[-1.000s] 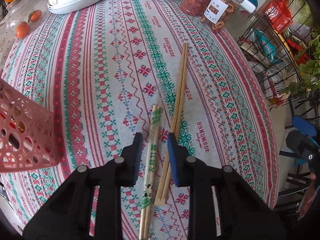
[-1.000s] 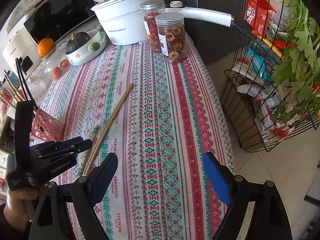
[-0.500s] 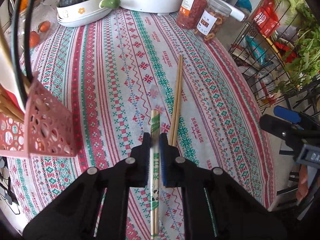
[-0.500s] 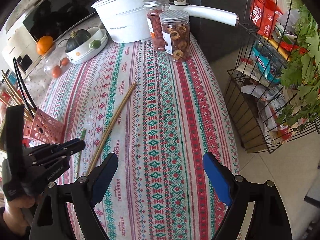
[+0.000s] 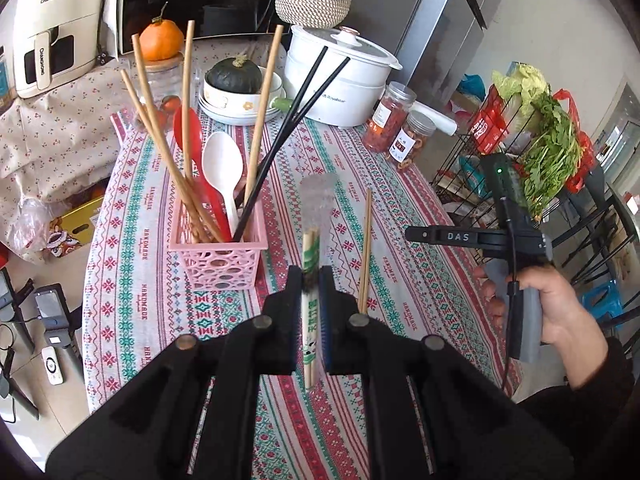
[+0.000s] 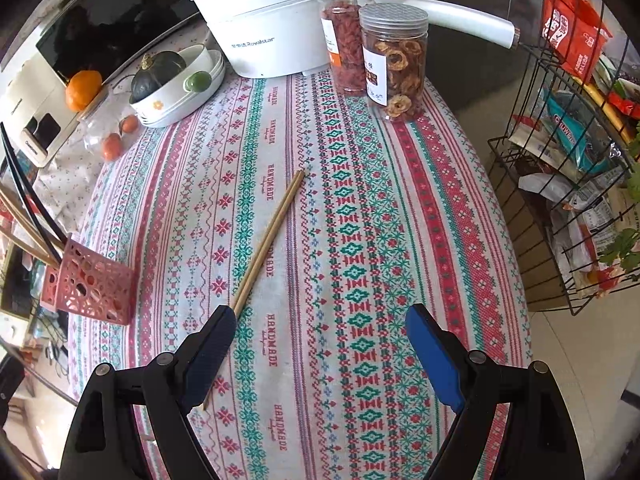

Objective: Organize utensils
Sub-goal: 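Place wrapped chopstick in basket with left tool while right tool grasps last wooden chopstick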

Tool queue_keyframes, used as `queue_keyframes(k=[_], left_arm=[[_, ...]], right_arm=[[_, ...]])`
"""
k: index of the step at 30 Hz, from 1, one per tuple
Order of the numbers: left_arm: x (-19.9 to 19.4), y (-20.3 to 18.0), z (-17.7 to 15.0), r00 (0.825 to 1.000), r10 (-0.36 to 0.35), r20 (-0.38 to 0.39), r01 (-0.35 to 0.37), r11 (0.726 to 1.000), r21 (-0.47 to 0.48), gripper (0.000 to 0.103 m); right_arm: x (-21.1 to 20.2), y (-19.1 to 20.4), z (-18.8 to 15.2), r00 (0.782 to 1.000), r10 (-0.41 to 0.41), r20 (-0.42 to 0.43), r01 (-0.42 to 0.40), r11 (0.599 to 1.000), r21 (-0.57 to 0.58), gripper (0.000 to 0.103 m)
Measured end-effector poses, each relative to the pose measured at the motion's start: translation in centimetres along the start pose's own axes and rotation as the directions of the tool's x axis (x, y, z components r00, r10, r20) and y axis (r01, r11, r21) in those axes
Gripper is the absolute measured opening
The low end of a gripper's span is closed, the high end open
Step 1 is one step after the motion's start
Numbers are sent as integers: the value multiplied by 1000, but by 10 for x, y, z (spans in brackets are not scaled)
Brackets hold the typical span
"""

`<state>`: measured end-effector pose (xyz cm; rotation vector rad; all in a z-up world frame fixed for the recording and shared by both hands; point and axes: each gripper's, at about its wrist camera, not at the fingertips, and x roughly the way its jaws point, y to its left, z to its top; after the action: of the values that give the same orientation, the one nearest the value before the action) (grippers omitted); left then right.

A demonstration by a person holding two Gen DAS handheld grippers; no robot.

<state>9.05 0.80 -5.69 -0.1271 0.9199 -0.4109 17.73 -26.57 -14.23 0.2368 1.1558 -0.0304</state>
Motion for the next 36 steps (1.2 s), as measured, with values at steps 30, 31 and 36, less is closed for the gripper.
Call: queue_keyframes(k=[30, 31, 36], left_arm=[[-44, 48, -5, 995, 18, 96, -11, 997, -73, 5], [-47, 48, -5, 994, 18, 107, -10, 997, -72, 5], [-72, 46, -3, 979, 25, 202, -15, 999, -52, 6]], right_arm=[[35, 42, 6, 999, 3, 35, 2, 991, -134, 9], [25, 40, 4, 998, 24, 57, -17, 992, -125, 9], [-36, 43, -10, 969, 101, 224, -66, 986, -156, 9]])
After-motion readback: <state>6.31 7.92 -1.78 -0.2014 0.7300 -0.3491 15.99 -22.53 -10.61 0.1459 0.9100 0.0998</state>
